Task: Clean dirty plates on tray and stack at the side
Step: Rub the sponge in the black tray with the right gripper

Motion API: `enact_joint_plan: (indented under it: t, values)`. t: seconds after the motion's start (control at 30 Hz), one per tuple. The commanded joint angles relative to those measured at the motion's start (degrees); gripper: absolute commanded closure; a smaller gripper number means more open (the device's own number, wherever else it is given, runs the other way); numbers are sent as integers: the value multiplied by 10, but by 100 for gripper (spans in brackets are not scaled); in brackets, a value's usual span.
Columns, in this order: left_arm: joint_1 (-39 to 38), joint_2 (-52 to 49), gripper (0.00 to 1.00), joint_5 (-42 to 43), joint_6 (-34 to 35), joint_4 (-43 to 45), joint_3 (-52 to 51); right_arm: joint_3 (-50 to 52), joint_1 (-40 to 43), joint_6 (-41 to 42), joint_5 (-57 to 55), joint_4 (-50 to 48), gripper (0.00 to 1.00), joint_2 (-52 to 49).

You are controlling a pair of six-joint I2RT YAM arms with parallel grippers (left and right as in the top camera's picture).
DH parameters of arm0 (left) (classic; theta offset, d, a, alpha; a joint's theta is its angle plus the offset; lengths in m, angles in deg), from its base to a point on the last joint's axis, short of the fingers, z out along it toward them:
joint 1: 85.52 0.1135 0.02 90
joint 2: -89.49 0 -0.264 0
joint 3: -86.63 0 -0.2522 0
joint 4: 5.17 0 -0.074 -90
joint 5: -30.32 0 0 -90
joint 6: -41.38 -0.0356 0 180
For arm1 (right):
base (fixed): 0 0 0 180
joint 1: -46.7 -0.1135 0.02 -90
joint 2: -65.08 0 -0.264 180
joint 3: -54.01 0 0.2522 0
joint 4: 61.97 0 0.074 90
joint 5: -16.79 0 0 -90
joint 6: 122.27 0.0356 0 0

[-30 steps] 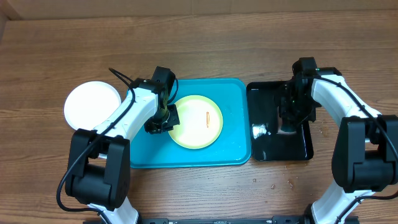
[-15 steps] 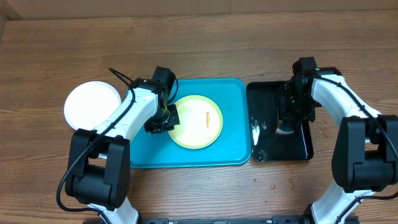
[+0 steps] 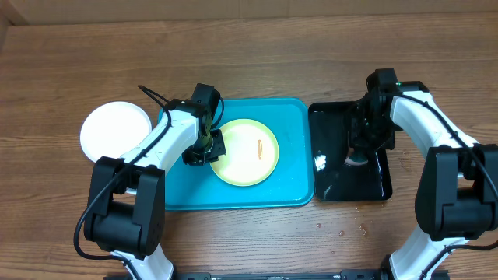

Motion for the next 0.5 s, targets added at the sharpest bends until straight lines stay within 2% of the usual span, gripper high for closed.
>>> enact_joint_plan:
  t: [0.0,0.17,0.47]
  values:
    - [-4,-9,89,-8,-11,4,-5,-34,-1,-2,5,8,96,14]
    - [-4,-9,96,-7,-11,4,-5,-78,-1,-5,5,54,96,14]
    - [-4,-9,96,0,-10,15,-5,-112,-1,-19,5,96,96,14]
